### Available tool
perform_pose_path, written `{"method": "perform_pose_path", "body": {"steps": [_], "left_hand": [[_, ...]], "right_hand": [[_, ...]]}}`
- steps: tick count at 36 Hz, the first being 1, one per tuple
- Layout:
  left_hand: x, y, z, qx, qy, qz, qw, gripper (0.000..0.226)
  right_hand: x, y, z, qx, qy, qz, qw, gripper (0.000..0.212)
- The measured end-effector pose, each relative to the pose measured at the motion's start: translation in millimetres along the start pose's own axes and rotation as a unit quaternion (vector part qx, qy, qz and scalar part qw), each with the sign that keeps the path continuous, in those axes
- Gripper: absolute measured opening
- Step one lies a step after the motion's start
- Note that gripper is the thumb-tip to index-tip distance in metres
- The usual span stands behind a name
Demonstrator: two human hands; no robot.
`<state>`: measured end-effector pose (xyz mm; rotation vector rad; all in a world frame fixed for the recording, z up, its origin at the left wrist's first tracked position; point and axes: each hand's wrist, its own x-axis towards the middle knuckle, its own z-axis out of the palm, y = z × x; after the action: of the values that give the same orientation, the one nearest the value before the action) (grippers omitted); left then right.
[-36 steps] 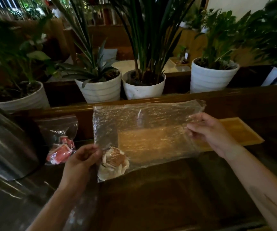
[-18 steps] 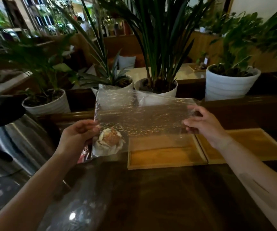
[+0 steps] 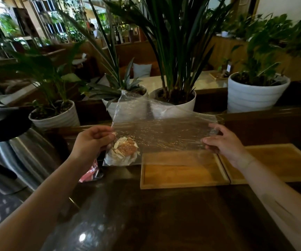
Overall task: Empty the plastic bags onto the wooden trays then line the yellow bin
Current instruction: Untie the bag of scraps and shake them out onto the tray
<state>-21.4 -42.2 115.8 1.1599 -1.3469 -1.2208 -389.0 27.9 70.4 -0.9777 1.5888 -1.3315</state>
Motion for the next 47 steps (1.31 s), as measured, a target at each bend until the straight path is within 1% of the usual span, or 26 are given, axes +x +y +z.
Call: {"method": "perform_pose_path", "body": {"steps": [8,13,16,22,27,31,36,40,47], "left_hand": [[12.7,14.7,3.9,0.057,0.009,0.043,0.997,0.024],[19.0,19.4,4.2,0.079,-0.002,0.046,0.996,0.023],[22.7,24.4,6.3,0.095,-0.002,0.061,0.994,0.023],[28.4,46.8,14.5,0.133,-0.029,0.103,0.985,0.021],[35.4,62.7,20.3,0.205,-0.033,0.132,0.969,0.02],[36.9,71.7,28.1,0.216,-0.027,0.143,0.965,0.019],[41.7,81.7,35.5,0.221,-0.042,0.154,0.962,0.016],[49.1,88.2,39.8,0.235,-0.044,0.17,0.956,0.019],[57.0,90.7,40.4,0.259,-0.048,0.174,0.949,0.018]], "right_hand": [[2.2,11.0,3.2,0.012,0.006,0.02,1.0,0.06],[-0.7,20.4,4.7,0.022,-0.005,0.038,0.999,0.066],[-1.2,25.9,7.2,0.028,-0.003,0.053,0.998,0.069],[-4.0,26.0,13.4,0.059,-0.003,0.075,0.995,0.069],[-3.1,30.1,14.3,0.081,-0.006,0.089,0.993,0.071],[0.1,36.6,14.0,0.098,-0.01,0.104,0.99,0.072],[1.8,43.8,15.6,0.139,0.002,0.122,0.983,0.074],[1.9,46.3,18.4,0.153,0.009,0.123,0.98,0.074],[-0.3,47.5,22.5,0.169,0.01,0.125,0.978,0.071]]}}
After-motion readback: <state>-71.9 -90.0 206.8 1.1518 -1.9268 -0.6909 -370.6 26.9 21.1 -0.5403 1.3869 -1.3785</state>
